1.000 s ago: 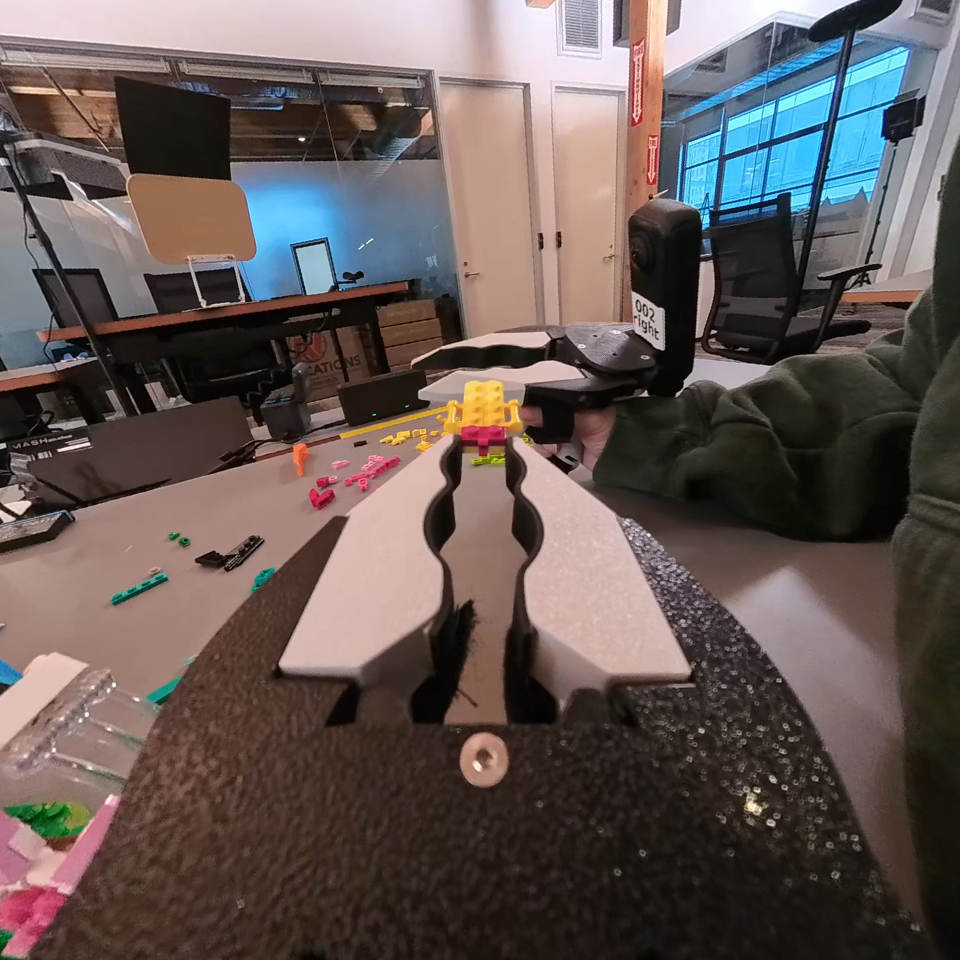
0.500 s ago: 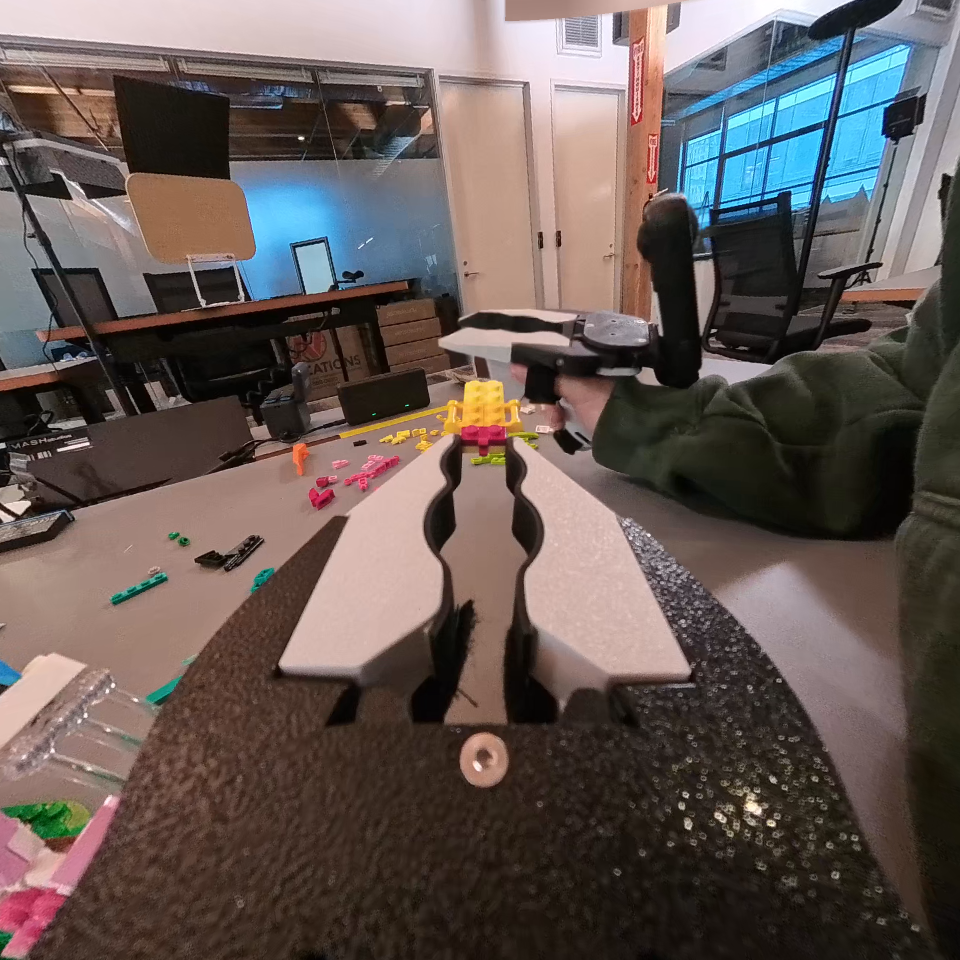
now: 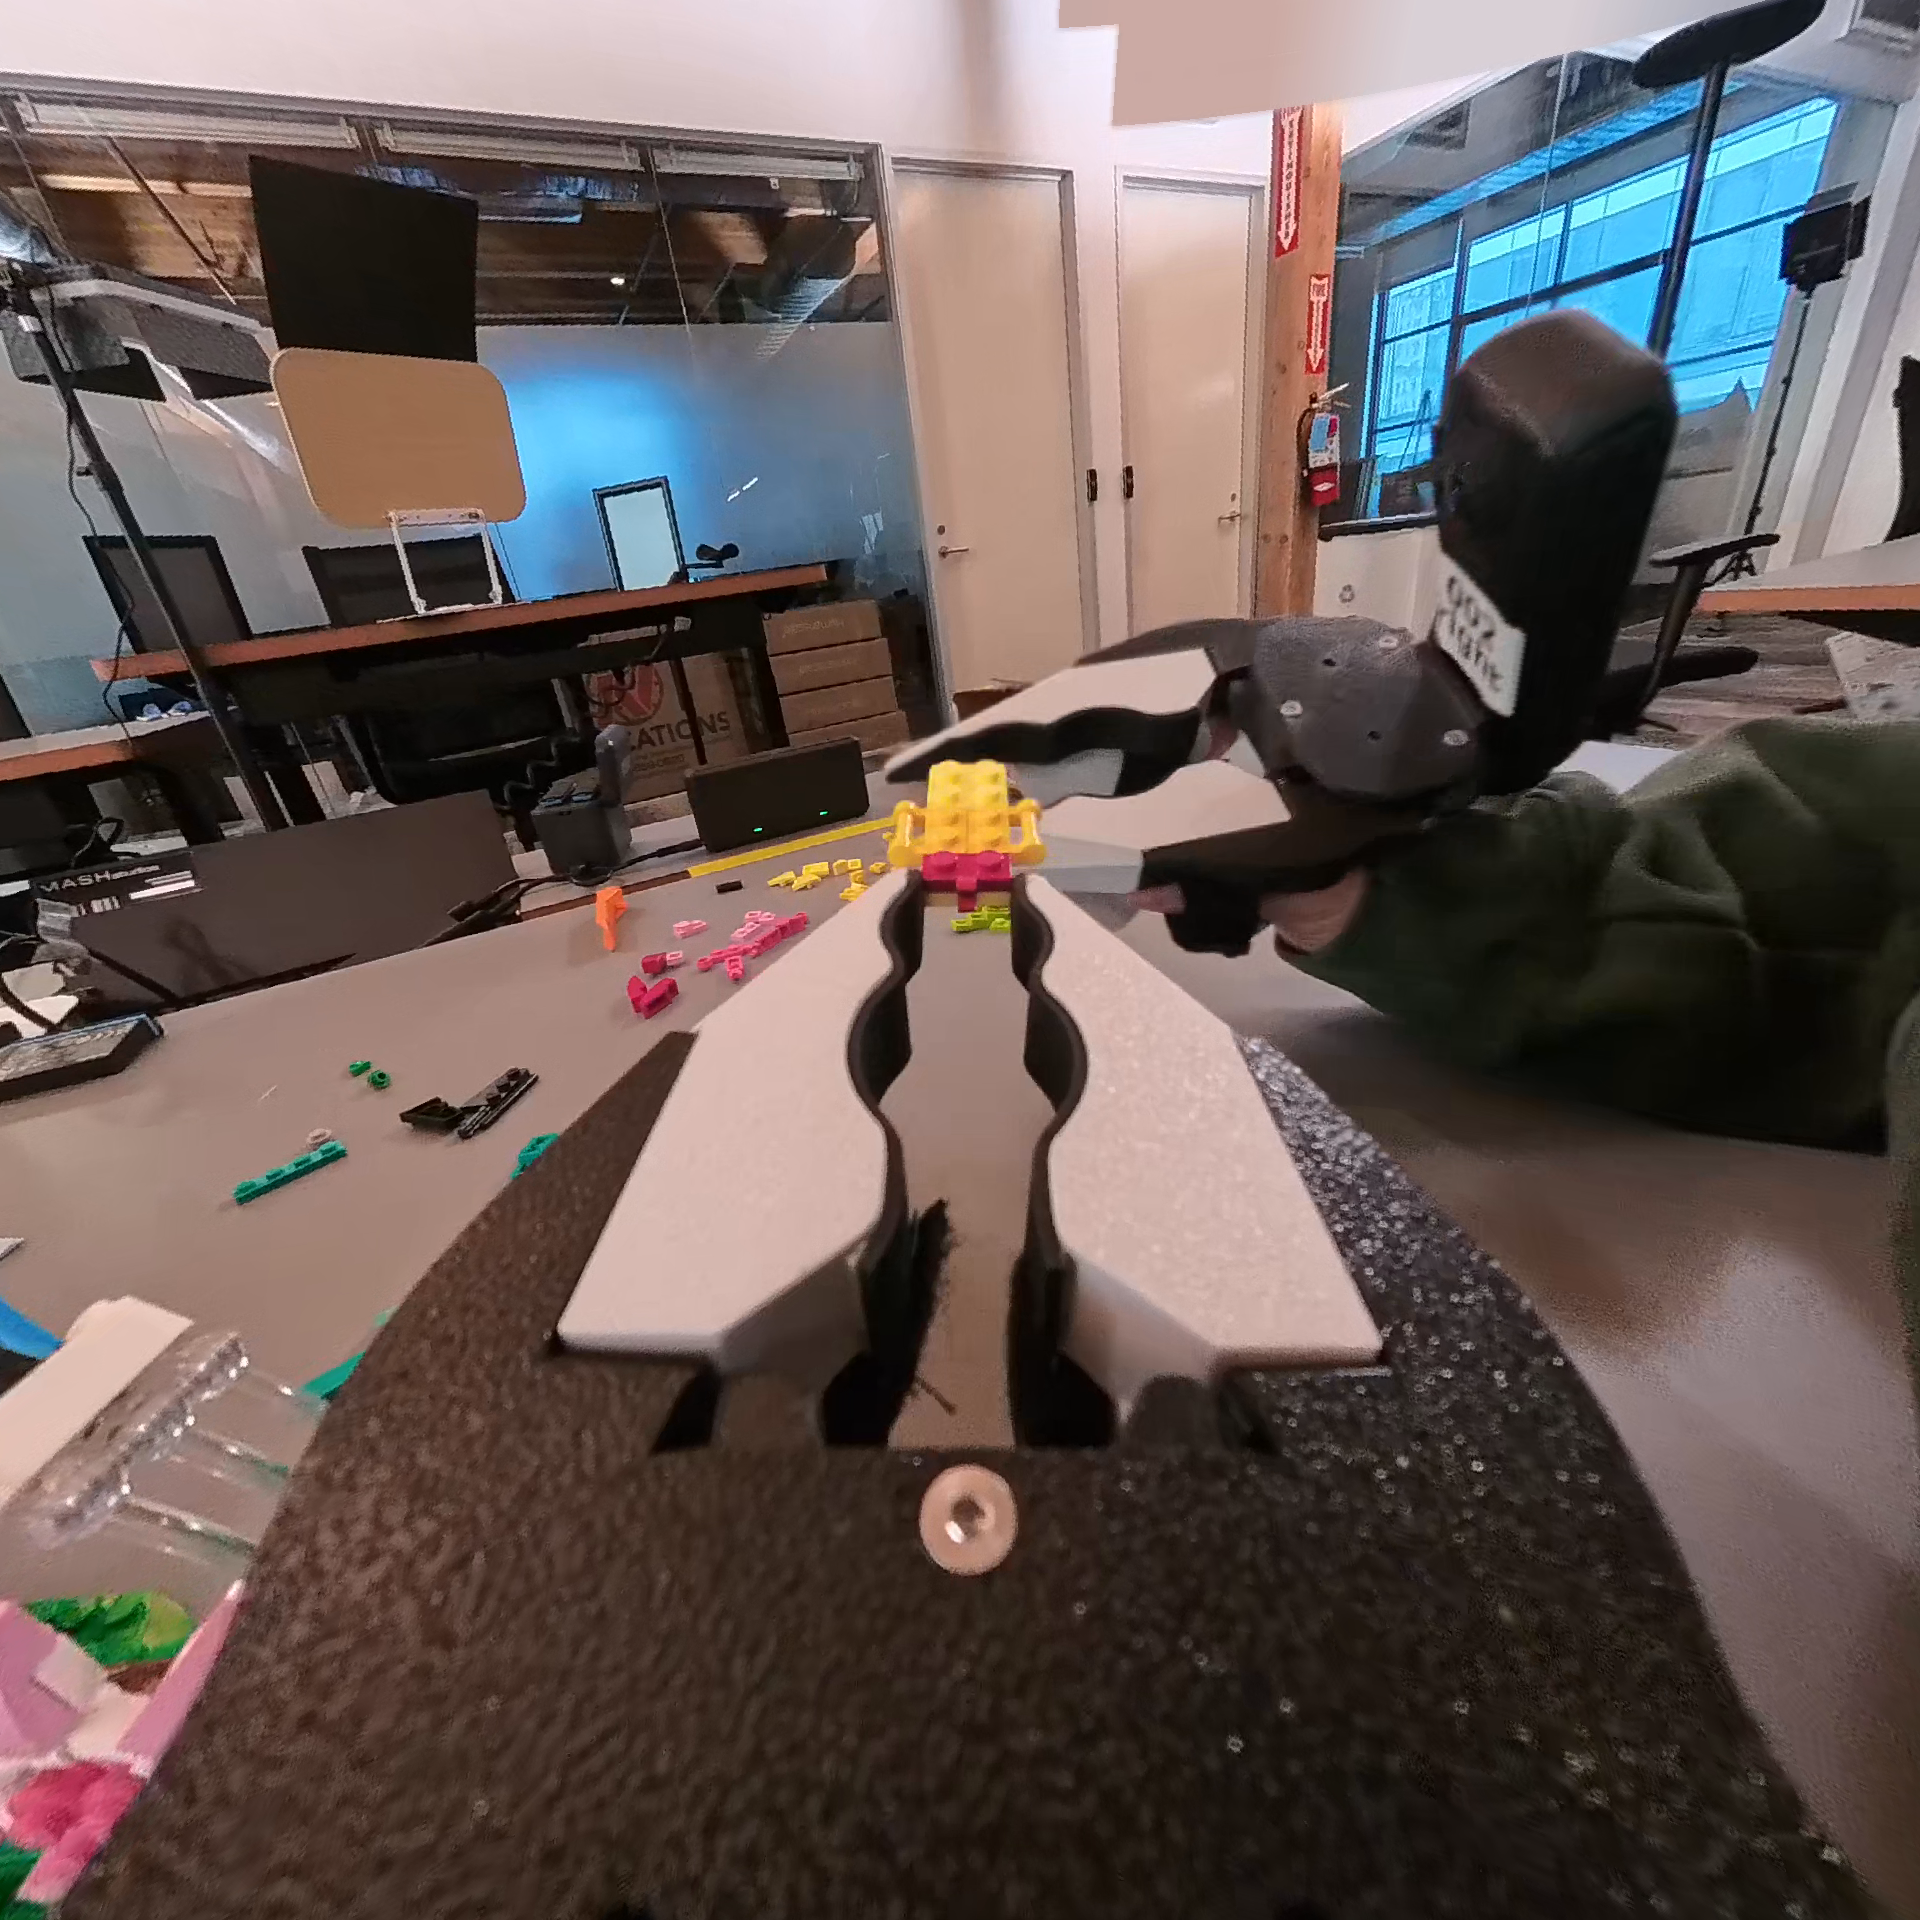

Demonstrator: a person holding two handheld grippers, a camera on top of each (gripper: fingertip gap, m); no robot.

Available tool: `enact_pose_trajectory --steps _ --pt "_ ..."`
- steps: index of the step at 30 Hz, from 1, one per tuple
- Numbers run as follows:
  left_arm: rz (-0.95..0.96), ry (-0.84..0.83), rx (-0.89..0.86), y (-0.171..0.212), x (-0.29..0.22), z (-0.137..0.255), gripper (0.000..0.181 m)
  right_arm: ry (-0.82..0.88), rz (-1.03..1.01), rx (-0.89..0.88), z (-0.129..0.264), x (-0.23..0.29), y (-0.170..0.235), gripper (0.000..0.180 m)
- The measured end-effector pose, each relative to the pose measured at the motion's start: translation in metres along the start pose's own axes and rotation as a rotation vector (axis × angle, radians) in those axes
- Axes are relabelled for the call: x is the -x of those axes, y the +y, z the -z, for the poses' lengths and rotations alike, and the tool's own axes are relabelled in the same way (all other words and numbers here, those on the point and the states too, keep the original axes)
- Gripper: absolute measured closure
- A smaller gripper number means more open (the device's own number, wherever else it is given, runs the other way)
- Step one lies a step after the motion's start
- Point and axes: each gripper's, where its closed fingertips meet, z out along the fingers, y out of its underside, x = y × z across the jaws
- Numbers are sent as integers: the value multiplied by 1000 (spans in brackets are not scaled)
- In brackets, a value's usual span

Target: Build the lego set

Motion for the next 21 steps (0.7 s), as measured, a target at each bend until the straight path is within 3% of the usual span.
enact_pose_trajectory --steps 6,10,13,16,21 --pt "-16 0 -6 -1 -1 1 167 -13 -1 92 23 0 2 150" --pt "-20 3 -3 0 -2 1 167 58 4 306 70 -71 50 152" --pt "-24 9 2 0 -3 0 167 8 -237 520 125 -119 116 153" --pt "-23 14 5 1 -4 -1 167 -144 -507 706 170 -133 172 152" --pt "-18 12 4 1 -3 -1 167 -282 -629 740 183 -147 198 145"
